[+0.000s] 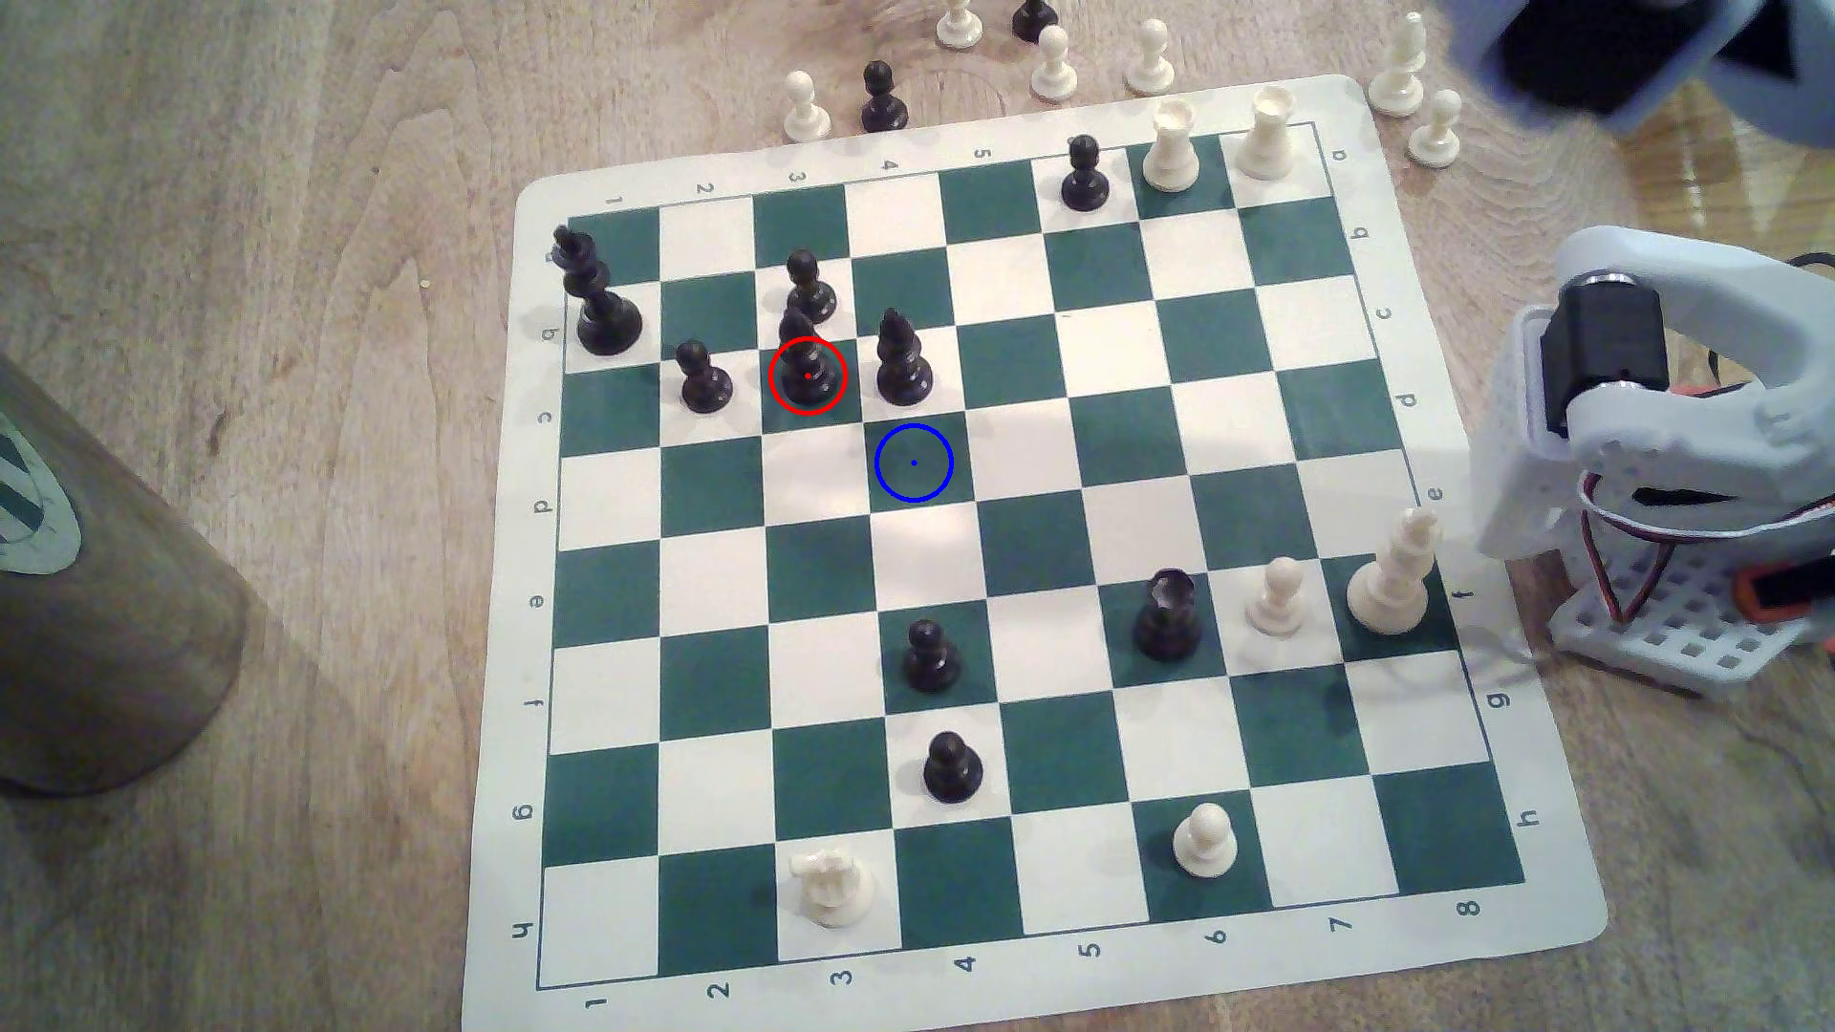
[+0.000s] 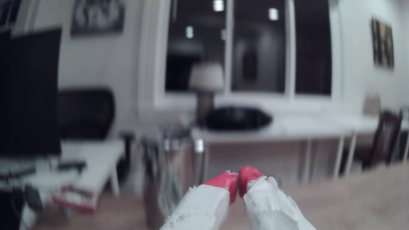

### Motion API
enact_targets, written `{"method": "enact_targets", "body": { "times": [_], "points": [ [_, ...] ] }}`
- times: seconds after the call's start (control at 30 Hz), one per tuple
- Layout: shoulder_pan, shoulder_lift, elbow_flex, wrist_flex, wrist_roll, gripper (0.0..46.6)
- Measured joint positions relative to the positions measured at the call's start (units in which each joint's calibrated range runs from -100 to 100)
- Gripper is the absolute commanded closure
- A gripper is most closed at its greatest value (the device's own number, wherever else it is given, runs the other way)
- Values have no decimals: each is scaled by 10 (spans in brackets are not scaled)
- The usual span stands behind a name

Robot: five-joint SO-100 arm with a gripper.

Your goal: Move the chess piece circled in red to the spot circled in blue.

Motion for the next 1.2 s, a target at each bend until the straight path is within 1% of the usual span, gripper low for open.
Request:
{"method": "enact_targets", "body": {
  "times": [0.03, 0.1, 0.17, 0.27, 0.33, 0.43, 0.47, 0.6, 0.63, 0.73, 0.77, 0.93, 1.13, 1.2],
  "points": [
    [3, 9, -4, 69, 0, 464],
    [7, 23, -10, 124, 0, 464],
    [9, 82, -30, 191, 0, 464],
    [12, 139, -39, 217, -4, 454],
    [13, 213, -52, 224, -10, 451],
    [13, 279, -75, 233, -16, 453],
    [13, 336, -108, 236, -20, 453],
    [13, 455, -166, 237, -30, 454],
    [12, 506, -185, 235, -34, 454],
    [12, 576, -221, 226, -43, 454],
    [10, 618, -244, 221, -47, 454],
    [12, 704, -275, 193, -53, 454],
    [38, 763, -296, 159, -54, 446],
    [45, 778, -307, 139, -60, 441]
  ]
}}
